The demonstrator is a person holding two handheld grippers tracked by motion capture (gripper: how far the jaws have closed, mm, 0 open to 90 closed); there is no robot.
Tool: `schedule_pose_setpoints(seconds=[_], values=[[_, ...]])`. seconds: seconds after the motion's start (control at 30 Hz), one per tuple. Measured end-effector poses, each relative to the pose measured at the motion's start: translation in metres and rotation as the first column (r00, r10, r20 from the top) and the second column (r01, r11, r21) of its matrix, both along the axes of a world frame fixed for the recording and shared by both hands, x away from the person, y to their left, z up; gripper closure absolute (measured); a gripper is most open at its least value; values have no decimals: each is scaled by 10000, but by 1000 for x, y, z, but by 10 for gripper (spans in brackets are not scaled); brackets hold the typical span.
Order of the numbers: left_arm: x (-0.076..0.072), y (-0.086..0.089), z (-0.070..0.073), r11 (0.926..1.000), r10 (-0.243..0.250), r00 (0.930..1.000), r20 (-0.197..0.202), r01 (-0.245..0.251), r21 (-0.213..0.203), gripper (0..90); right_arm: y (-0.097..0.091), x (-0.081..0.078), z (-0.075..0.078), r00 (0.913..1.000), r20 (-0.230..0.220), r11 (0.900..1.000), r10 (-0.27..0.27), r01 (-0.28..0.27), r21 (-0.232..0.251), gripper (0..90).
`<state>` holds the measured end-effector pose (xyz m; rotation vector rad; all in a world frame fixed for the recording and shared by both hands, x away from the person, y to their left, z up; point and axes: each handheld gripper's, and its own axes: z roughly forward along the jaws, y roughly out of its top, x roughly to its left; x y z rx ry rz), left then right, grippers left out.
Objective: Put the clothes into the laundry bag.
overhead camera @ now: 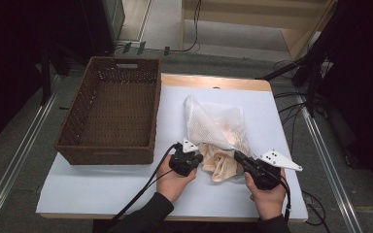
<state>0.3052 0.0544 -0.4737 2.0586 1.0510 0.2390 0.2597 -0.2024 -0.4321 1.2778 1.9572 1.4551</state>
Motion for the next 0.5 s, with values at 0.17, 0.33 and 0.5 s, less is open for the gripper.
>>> schedule_pose_setpoints(seconds=[0.17, 0.33, 0.5], values=[[-16, 20, 5, 9997, -113, 9999, -35, 112, -217, 900, 1, -1, 1, 10000, 44, 10000, 64, -64, -60, 900], [-38, 40, 9, 9990, -428, 9991, -62, 429, 99, 900, 6, -3, 2, 9998, 81, 9997, 159, -157, -165, 900], [-51, 52, 2, 9977, -564, 9983, -131, 568, 368, 900, 10, -5, 2, 9997, 22, 9995, 236, -236, -199, 900]])
